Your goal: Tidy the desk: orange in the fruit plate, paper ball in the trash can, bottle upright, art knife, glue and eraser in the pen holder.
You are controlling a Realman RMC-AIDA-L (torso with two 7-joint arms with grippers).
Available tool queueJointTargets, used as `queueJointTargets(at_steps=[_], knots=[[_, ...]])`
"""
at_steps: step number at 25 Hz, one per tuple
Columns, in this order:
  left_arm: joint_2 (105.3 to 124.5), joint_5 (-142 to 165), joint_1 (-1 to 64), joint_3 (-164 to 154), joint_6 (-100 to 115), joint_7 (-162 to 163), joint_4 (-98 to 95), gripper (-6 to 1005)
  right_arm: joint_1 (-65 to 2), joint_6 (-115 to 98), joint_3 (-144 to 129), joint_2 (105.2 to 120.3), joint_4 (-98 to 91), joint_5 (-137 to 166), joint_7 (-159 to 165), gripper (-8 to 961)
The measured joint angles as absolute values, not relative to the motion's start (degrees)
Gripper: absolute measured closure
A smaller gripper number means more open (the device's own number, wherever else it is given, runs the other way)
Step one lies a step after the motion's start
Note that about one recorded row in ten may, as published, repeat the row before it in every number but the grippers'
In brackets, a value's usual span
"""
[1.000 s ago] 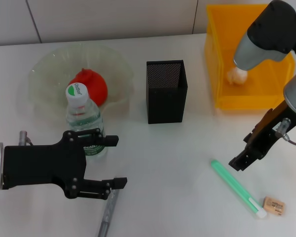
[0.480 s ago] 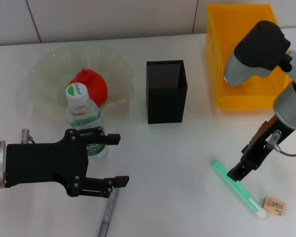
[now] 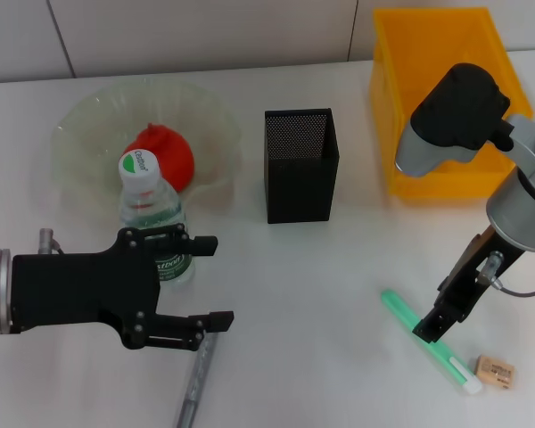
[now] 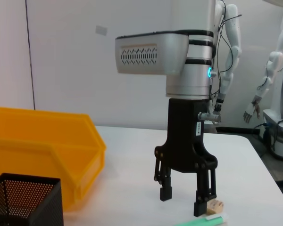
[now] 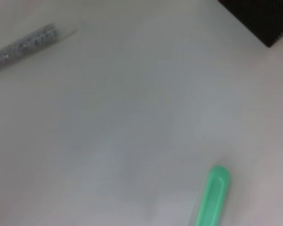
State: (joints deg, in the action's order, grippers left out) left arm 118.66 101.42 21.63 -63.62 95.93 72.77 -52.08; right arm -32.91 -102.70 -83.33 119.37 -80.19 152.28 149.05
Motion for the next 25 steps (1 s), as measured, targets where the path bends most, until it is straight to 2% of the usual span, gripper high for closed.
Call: queueJointTargets(at_steps=[25], knots=[[118.57,101.43,22.46,-63.57,94.39,72.75,-51.48,136,-34.01,-101.28,-86.21,119.44,-75.6,152.04,148.97,226]])
